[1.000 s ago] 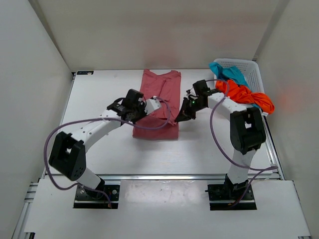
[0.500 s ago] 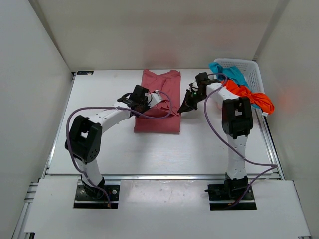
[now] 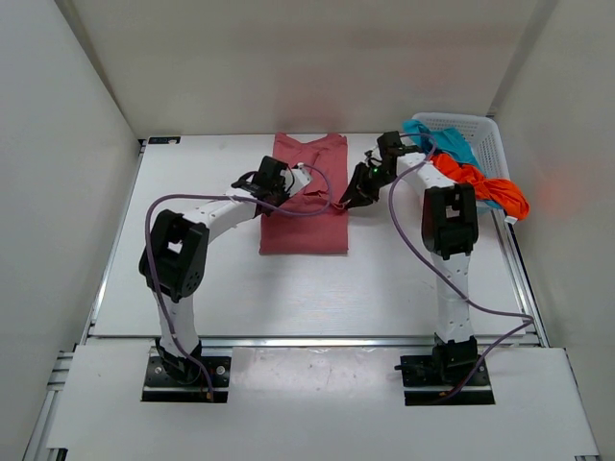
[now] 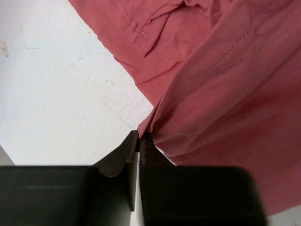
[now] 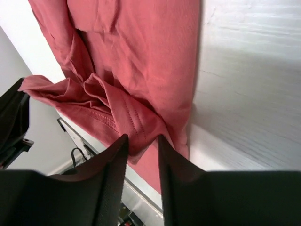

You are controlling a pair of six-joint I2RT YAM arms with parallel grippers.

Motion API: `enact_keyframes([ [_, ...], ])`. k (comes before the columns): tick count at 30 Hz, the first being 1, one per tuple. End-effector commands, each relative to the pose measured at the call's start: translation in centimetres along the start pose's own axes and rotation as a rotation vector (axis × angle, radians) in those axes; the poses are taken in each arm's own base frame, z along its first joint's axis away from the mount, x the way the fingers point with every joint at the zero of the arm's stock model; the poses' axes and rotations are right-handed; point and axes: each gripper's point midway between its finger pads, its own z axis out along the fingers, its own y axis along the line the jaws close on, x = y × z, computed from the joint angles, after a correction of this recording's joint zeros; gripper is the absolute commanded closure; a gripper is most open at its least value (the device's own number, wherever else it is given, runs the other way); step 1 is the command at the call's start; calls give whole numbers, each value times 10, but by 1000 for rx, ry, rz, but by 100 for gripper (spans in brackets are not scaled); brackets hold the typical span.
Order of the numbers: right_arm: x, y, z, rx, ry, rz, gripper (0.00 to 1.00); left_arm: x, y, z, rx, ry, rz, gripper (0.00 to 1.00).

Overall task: Fold and stack the t-shirts
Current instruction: Fold the folded rectangular tshirt in 1/3 of the way, then grab one side of the 2/3 rectangular tshirt with both arms

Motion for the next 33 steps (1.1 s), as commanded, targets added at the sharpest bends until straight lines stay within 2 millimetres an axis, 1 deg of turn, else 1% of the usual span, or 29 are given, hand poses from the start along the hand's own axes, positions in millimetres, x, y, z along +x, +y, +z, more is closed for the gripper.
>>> enact_keyframes([
  [1,-24,8,-26,-12,-82,-36,61,-21,34,-3,-101,-52,-39,81],
  [2,-30,10,-29,-13,-108,-56,60,-25,37,-2,-110,-59,-54,77],
  [3,-36,16,-40,-22,-142,-74,60,-26,44,-1,-118,-61,-76,71],
  [4,-38,23,-47,-28,-160,-106,60,-23,50,1,-127,-47,-81,67],
  [6,-44,24,-59,9,-210,-139,61,-28,72,2,-161,-61,-135,62],
  [7,-42,27,-62,22,-219,-152,61,-24,76,4,-163,-50,-145,58],
  [8,-39,26,-65,46,-230,-172,61,-24,86,4,-175,-49,-160,56],
  [9,-34,27,-63,57,-221,-175,61,-29,94,0,-188,-57,-170,55],
  [10,-29,29,-67,55,-223,-191,61,-26,98,-2,-187,-45,-169,55],
  [11,-21,29,-65,54,-208,-180,61,-30,104,-12,-183,-55,-173,55],
  [12,-16,31,-60,45,-194,-198,62,-28,105,-13,-154,-60,-171,55],
  [13,-10,32,-62,34,-189,-205,65,-31,91,-21,-84,-83,-125,56],
  [14,2,31,-58,34,-163,-210,66,-33,92,-39,-71,-113,-104,56],
  [15,7,34,-57,23,-154,-221,71,-22,70,-37,-17,-99,-26,55],
  [16,15,31,-53,19,-138,-218,73,-13,52,-49,10,-99,62,54],
  [17,25,28,-50,12,-115,-203,74,-21,43,-66,3,-134,116,54],
  [18,30,28,-48,3,-105,-199,72,-7,16,-64,41,-110,216,53],
  [19,36,26,-48,1,-96,-191,69,8,0,-68,59,-94,277,53],
  [20,46,20,-45,13,-74,-175,63,7,-14,-78,76,-111,320,51],
  [21,48,18,-43,30,-75,-169,55,17,-33,-79,114,-104,362,50],
  [22,54,15,-44,40,-70,-171,51,29,-47,-80,155,-90,382,49],
  [24,64,13,-38,52,-55,-173,46,38,-64,-81,191,-79,407,48],
  [25,71,12,-33,58,-39,-168,46,41,-68,-79,198,-79,410,48],
  [26,70,12,-32,57,-39,-166,45,42,-69,-79,201,-80,415,48],
  [27,78,8,-27,63,-16,-150,43,45,-73,-78,216,-80,422,48],
  [29,81,2,-23,72,-9,-130,42,44,-77,-78,243,-92,435,48],
  [30,87,-3,-20,71,13,-110,42,50,-80,-74,260,-75,438,49],
  [32,93,-4,-16,65,24,-104,42,48,-83,-71,281,-82,438,48],
  [33,98,-4,-14,63,32,-91,42,52,-89,-70,304,-72,442,49],
])
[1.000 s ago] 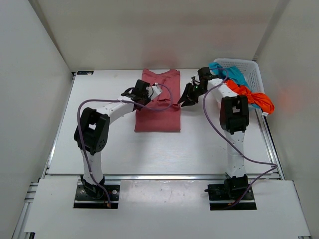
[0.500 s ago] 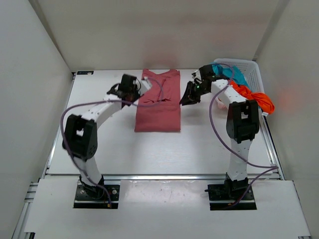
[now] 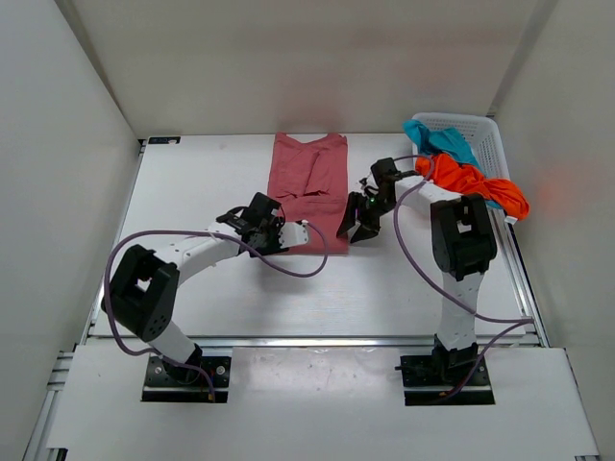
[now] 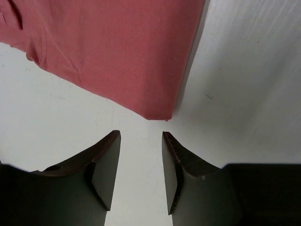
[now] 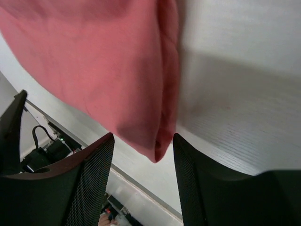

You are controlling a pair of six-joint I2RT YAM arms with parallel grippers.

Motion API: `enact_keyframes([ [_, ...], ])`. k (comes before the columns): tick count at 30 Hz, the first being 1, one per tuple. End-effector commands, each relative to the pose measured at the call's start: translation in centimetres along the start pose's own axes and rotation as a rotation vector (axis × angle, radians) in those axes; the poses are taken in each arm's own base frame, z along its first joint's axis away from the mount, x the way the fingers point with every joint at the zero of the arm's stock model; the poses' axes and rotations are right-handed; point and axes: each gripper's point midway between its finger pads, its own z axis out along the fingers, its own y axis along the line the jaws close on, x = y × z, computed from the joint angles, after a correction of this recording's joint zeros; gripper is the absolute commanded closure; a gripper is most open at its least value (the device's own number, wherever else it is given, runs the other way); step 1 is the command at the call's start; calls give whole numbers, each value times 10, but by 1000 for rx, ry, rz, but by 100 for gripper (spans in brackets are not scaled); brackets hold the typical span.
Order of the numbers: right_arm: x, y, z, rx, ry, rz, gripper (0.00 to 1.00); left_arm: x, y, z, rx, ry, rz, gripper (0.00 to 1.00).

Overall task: Fold and stack the t-shirts
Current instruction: Grab one side of the 2/3 rectangular tshirt with both arms

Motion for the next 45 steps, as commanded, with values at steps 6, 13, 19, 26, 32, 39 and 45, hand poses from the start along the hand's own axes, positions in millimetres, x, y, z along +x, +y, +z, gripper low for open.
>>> enact_keyframes([
  [6,21,7,-5,-15,-1,26,37,-7,-18,4,101,-41,47,49],
  [13,32,1,-1,19,17,47,30,4,-24,16,113,-10,36,48],
  [19,27,0,4,16,2,56,29,-2,-18,21,108,-25,8,46],
  [26,25,0,10,9,6,66,30,4,-18,28,100,-5,-15,36],
  [32,22,-1,15,8,11,81,35,14,-11,36,61,23,-18,44],
  [39,30,-6,20,51,57,85,33,10,-9,44,47,26,-16,72],
  [45,39,-4,27,11,107,119,69,9,-11,45,56,16,-42,99],
])
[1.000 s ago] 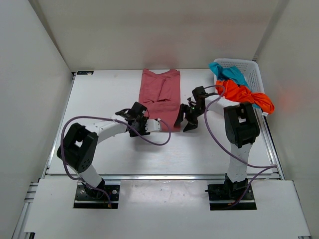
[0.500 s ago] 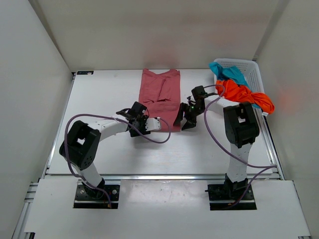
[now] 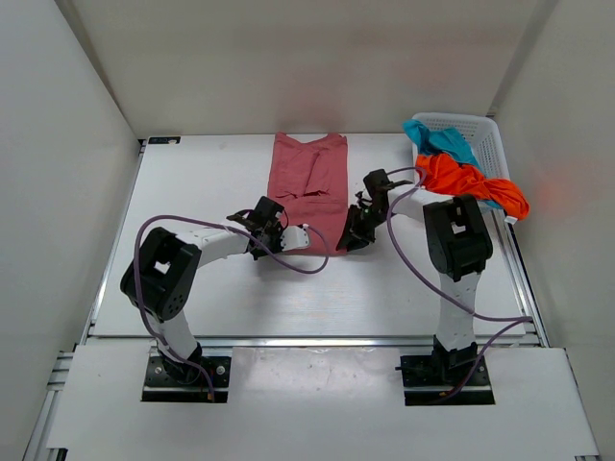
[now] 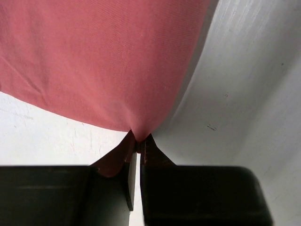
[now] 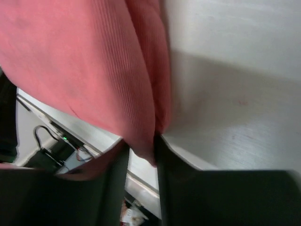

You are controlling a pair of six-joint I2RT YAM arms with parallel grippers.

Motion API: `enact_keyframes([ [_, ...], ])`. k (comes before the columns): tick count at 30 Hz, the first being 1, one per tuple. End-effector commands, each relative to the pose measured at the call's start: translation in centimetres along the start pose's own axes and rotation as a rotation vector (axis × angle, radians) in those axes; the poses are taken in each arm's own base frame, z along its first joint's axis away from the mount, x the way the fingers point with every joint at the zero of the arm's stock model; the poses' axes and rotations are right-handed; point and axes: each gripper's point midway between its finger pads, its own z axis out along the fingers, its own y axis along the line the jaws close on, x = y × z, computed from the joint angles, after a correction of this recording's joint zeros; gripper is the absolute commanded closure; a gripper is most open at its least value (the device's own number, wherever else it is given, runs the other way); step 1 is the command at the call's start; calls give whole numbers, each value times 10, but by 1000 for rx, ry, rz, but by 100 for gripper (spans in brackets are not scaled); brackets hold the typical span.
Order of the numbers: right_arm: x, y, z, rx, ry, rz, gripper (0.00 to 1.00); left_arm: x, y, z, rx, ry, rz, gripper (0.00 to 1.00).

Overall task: Fold and stack the t-shirts
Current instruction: Grab one side of the 2/3 rectangular tshirt with both arms

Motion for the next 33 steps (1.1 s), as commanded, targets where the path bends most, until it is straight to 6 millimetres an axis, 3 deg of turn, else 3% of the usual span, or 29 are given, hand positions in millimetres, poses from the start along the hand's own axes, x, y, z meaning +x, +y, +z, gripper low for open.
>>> enact_keyframes([
  [1,4,3,4,-22,37,26,75,-6,1,-1,-2,-29,-34,100],
  [2,4,1,5,-13,37,24,87,-9,0,-1,2,-40,-45,100],
  [4,5,4,1,-25,36,20,100,-7,1,-5,13,-39,-75,100],
  [9,11,5,-8,-34,36,0,100,-5,-17,-16,84,-32,-122,100],
  [15,44,10,-18,-73,81,-41,100,8,-51,-38,114,16,-123,100],
  [19,82,12,-31,-88,138,-65,100,18,-73,-67,165,54,-109,100],
  [24,157,18,-40,-145,255,-98,100,35,-114,-101,244,106,-83,100],
  [29,230,14,-50,-115,366,-123,100,45,-144,-151,317,158,-1,100],
  [33,274,15,-59,-136,416,-92,100,46,-162,-180,405,182,27,100],
])
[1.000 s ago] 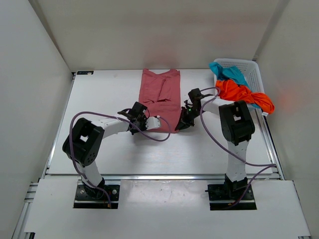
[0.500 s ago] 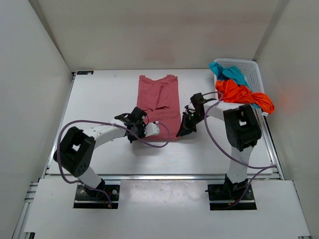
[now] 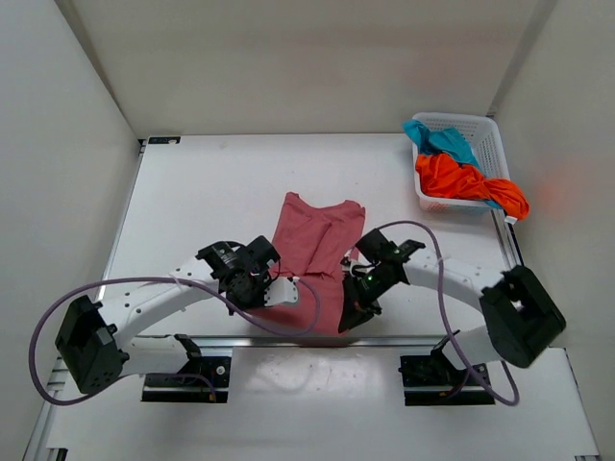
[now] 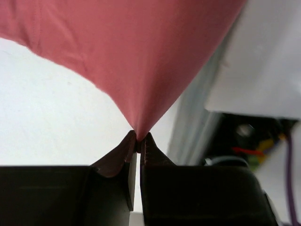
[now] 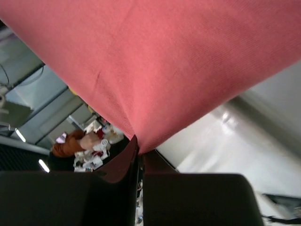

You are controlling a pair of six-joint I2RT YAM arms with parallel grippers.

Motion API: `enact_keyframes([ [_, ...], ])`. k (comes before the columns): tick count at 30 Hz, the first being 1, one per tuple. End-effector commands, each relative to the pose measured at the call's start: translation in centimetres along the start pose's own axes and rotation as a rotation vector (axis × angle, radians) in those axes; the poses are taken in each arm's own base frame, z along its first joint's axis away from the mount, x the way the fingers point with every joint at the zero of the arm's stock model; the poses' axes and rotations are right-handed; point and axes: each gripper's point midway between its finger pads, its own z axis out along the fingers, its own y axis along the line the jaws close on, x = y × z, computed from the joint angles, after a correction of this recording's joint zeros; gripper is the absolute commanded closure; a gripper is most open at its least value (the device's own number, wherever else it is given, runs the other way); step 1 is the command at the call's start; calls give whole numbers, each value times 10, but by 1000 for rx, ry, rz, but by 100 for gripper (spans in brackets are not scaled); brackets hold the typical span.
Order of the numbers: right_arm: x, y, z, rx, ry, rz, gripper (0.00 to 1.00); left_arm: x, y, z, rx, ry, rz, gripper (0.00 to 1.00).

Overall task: Fold and stack the t-shirts
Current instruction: Fold the long partially folded tshirt into a neat square

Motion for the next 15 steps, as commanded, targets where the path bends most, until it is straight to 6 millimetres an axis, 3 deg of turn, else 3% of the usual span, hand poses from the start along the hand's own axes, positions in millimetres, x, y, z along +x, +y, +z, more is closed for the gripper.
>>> enact_keyframes([
  [1,42,10,0,-41,67,85,100,16,-26,-30,99,75,-11,100],
  [5,53,29,-4,-155,33,119,100,-7,-20,-54,100,33,-23,100],
  [7,49,30,-9,-197,-7,158,100,-29,4,-69,62,-32,-56,100],
  [9,32,35,-17,-250,-67,173,100,-51,27,-83,52,-110,-101,100],
  [10,23,33,-22,-261,-94,189,100,-47,41,-77,70,-90,-164,100],
  [11,18,33,-26,-274,-105,186,100,-56,50,-82,72,-127,-192,100],
  [15,-30,36,-59,-326,-206,176,100,-60,98,-77,35,-148,-335,100],
])
